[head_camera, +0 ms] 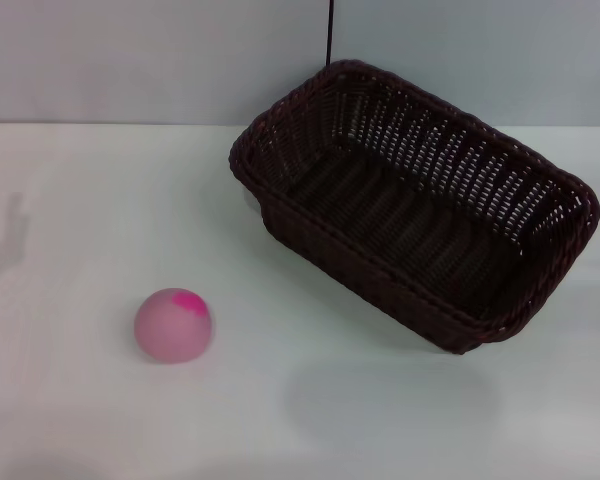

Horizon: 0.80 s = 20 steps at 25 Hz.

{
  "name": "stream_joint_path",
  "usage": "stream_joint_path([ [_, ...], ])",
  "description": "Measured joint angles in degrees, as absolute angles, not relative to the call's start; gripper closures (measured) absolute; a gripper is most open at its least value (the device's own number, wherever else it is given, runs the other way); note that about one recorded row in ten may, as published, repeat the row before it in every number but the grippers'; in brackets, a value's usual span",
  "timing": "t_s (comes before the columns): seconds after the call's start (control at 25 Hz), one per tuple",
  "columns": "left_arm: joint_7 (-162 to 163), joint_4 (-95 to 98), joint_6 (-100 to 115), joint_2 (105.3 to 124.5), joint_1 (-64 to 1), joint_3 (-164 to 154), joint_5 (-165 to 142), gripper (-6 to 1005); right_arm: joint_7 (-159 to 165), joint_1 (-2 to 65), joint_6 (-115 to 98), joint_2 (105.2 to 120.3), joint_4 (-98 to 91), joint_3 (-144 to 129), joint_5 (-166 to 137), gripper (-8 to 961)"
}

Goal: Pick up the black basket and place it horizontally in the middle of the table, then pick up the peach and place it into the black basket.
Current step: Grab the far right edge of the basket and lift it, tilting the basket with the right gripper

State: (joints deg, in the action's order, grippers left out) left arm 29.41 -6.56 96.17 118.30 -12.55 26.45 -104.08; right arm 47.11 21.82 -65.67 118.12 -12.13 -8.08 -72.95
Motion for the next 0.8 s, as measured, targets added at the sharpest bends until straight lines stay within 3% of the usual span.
stream_joint_path([
  [0.28,29.44,-6.37,96.18,118.35,-12.56,26.45,-104.06,402,47.11,21.79,-65.61,118.13,-12.13,-8.08,-72.97,514],
  [0.68,29.3,-6.29,96.16,118.39,-12.57,26.45,-104.06,874,46.47,21.68,-65.66,118.35,-12.06,-8.03,-72.71,507],
  [0.8,29.37,-6.28,96.15,118.38,-12.57,26.45,-104.06,922,47.93,21.36,-66.49,118.35,-12.64,-8.38,-72.99,504],
])
